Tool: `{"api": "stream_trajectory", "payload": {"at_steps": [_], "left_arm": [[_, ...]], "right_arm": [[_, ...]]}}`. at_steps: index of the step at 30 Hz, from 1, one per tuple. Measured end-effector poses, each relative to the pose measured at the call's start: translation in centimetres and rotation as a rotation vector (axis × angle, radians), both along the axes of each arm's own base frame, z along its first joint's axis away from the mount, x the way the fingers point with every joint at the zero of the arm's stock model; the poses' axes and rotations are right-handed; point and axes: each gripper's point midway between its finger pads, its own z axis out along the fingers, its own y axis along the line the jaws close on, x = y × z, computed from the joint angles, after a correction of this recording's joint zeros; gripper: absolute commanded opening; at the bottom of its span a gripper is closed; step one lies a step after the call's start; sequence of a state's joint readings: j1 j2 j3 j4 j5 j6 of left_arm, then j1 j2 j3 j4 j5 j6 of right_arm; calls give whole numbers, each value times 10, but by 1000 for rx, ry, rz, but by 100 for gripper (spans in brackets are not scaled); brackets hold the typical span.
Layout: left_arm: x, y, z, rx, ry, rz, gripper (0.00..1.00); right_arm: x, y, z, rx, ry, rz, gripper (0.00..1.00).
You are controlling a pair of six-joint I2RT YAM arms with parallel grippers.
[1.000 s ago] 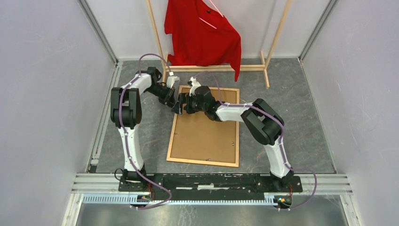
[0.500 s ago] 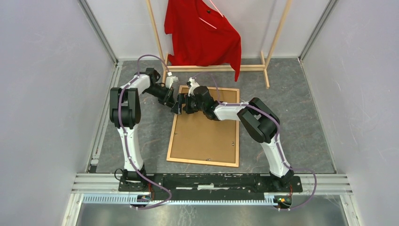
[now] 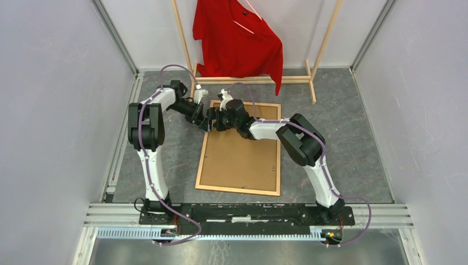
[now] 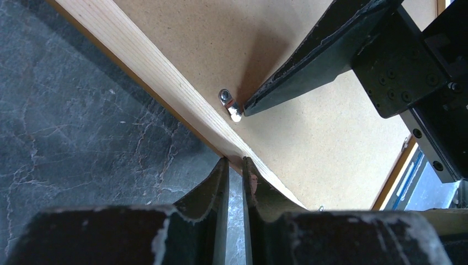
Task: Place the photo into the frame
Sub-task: Install the photo frame at the center of the board.
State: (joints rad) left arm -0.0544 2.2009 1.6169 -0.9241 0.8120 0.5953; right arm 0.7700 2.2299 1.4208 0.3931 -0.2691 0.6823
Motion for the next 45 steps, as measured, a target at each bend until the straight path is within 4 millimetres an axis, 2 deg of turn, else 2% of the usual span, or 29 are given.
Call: {"api": "stream_trajectory", "payload": {"at_steps": [22, 31, 34, 38, 41, 45], "left_arm": [[0, 0, 0, -2, -5, 1, 18], [0, 0, 0, -1, -6, 1, 18], [0, 0, 0, -1, -8, 1, 18], [-1, 0, 0, -1, -9, 1, 18], [-1, 0, 0, -1, -8, 1, 18], [-1, 0, 0, -1, -9, 1, 18]], "right_arm": [[10, 11, -1, 17, -10, 8, 97], [7, 8, 1, 34, -18, 21, 98], [-2, -2, 5, 35, -18, 20, 98], [-7, -15, 22, 54, -36, 13, 98], [-4, -13, 34, 83, -65, 12, 98], [-2, -14, 34, 89, -62, 7, 98]]}}
